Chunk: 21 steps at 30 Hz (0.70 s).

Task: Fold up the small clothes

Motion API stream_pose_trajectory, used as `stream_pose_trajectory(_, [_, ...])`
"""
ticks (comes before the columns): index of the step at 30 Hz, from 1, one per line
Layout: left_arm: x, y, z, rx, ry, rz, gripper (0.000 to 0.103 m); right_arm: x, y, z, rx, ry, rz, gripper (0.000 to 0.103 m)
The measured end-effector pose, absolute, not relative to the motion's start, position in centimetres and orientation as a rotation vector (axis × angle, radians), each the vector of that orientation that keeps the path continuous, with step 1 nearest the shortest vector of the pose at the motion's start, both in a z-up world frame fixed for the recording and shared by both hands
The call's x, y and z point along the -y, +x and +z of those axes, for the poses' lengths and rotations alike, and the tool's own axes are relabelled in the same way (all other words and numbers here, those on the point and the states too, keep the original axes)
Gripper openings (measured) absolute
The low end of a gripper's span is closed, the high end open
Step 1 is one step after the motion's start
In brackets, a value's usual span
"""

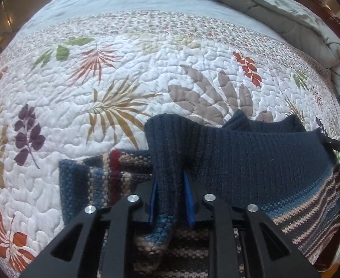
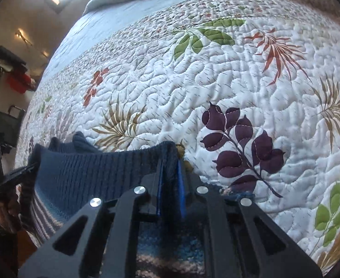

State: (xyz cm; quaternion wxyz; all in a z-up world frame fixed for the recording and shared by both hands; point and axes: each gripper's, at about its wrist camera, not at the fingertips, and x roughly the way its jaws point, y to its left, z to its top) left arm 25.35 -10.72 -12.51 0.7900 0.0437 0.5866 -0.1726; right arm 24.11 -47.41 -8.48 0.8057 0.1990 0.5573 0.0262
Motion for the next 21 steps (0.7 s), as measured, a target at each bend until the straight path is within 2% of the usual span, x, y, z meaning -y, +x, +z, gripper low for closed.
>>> stream_pose_trajectory(2, [10.5,25.0,-11.7,-1.251,0.127,-0.331,0.050,47.7,23.8,-7.7,-1.197,0.433,0.059,0.018])
stream_pose_trajectory(5, [9.6,23.8,-9.9,-1.216,0.156,-0.295,0.058,47.6,22.1,-5.3,-1.174,0.393,0.066,0.020])
stream_pose_trajectory(11, [8.4,18.2,-6.3,-1.107,0.142,-0.331,0.062,45.2,15.5,-1.6,-1.122,0.379,0.170,0.020])
stream_pose_trajectory(16, [10.1,14.6,-8.5,-1.142,0.198,-0.386,0.063,43.3,12.4,-4.2,-1.191,0.358,0.167,0.020])
stream_pose_trajectory(17, [10.2,14.5,-9.5,-1.167,0.209,-0.371,0.063,43.5,12.2,-5.3,-1.217,0.359,0.138,0.012])
stream_pose_trajectory(21, [9.4,15.1,-12.7,-1.231,0.156,-0.347,0.068,45.3,11.7,-8.1,-1.211,0.482,0.134,0.003])
